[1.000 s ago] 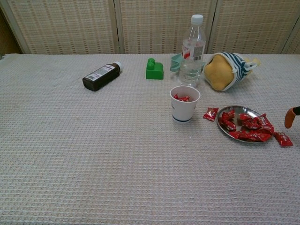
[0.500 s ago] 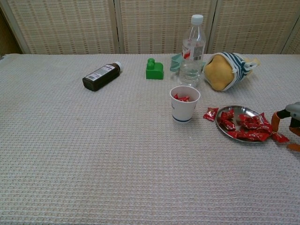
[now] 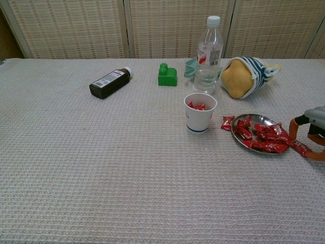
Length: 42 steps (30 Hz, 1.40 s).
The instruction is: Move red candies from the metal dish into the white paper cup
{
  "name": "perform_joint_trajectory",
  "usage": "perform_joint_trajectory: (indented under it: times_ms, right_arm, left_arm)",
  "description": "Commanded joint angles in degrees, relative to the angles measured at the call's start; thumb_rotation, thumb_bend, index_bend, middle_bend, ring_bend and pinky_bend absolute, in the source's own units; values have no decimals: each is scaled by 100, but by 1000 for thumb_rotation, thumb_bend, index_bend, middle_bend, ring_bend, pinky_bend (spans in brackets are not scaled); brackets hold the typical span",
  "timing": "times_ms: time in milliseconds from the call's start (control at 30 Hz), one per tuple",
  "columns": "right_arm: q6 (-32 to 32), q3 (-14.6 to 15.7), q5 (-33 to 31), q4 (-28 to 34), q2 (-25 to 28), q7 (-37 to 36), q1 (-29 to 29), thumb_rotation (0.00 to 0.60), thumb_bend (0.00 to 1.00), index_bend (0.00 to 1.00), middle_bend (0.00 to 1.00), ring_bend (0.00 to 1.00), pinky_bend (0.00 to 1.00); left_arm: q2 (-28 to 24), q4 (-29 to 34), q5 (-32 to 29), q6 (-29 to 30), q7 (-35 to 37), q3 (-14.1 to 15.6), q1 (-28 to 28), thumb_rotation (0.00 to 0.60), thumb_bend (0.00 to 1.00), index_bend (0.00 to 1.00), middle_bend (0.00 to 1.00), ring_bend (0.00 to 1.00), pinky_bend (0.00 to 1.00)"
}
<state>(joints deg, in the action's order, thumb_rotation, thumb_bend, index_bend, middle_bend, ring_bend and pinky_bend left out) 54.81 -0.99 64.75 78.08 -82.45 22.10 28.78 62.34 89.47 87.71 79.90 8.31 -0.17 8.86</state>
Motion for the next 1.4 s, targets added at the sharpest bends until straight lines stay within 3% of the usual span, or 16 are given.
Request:
perform_joint_trajectory:
  times_ms: [33,467,733,900,1067,1233,1400]
  right_arm:
    - [-21,-5,-5,-23,-27,28,6,600,217,427,877,787,1000]
    - [63,-37,-56,31,1,199,-58,600,218,537,877,790,1000]
    - [281,-161,228,445,293,-184,-117,600,219,555,877,792,1000]
    - [353,-420,430,1063,671,-536,-13,600,220,556,877,793,1000]
    - [162,-889,315,1611,817,-433,423,600,219,555,877,794,1000]
    - [-59,-1263,-128,1676,443,99,989,600,220,553,877,794,1000]
    - [-302,-1471,-725,1296,-208,562,1582,600,220,552,877,799,1000]
  left_arm:
    - [-2,1,-1,3,2,-1,-2,600,464,42,150,123,243]
    - [-5,1,19,32,1,5,-13,600,464,35,151,123,243]
    - [-9,10,27,47,4,3,-16,600,465,28,150,123,243]
    - [-8,14,39,49,21,4,-13,600,464,27,150,124,243]
    - [-4,15,41,28,36,-1,5,600,464,27,150,124,244]
    - [-12,5,24,17,72,-6,8,600,464,27,150,123,243]
    - [-34,-17,11,27,145,-11,-1,600,465,28,150,124,244]
